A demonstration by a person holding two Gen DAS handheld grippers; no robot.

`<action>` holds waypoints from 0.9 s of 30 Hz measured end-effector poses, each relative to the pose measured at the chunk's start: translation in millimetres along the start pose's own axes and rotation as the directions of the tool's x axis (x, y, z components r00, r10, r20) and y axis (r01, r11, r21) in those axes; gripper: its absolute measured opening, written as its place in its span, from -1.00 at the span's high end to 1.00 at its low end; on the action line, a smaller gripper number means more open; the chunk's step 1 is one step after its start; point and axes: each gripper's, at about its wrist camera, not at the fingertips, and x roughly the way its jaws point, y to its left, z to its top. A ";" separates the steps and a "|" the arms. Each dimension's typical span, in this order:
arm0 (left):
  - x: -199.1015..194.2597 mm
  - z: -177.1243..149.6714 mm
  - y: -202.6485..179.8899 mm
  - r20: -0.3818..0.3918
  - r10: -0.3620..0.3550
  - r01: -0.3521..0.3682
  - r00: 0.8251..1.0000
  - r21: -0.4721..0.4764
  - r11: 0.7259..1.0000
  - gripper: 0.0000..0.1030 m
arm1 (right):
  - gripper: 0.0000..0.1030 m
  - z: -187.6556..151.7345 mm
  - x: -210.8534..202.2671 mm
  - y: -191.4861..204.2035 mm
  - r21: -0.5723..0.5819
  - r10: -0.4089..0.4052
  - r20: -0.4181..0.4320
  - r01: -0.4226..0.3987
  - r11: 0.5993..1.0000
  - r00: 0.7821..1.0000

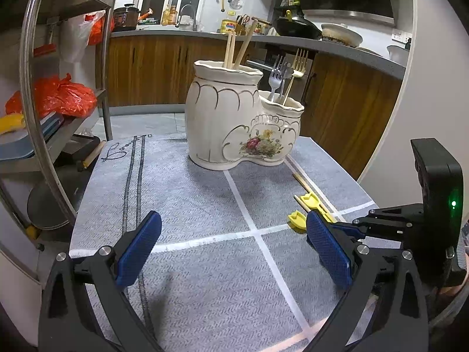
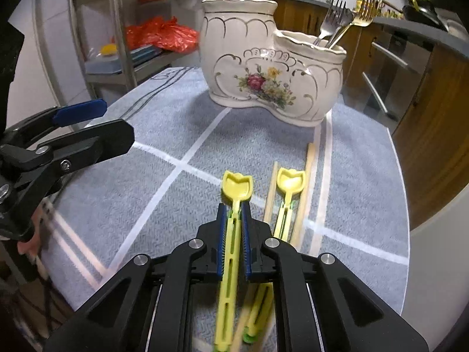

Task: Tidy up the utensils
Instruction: 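Close the right tool on a yellow plastic spoon while the left tool reaches a chopstick, then lift the yellow spoon with the right tool while the left tool grasps a chopstick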

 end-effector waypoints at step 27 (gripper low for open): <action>46.1 -2.3 -81.4 -0.186 0.060 -0.050 0.981 0.058 0.997 -0.45 | 0.80 54.7 -87.2 -83.2 0.179 -0.020 0.426 -0.063 0.982 0.904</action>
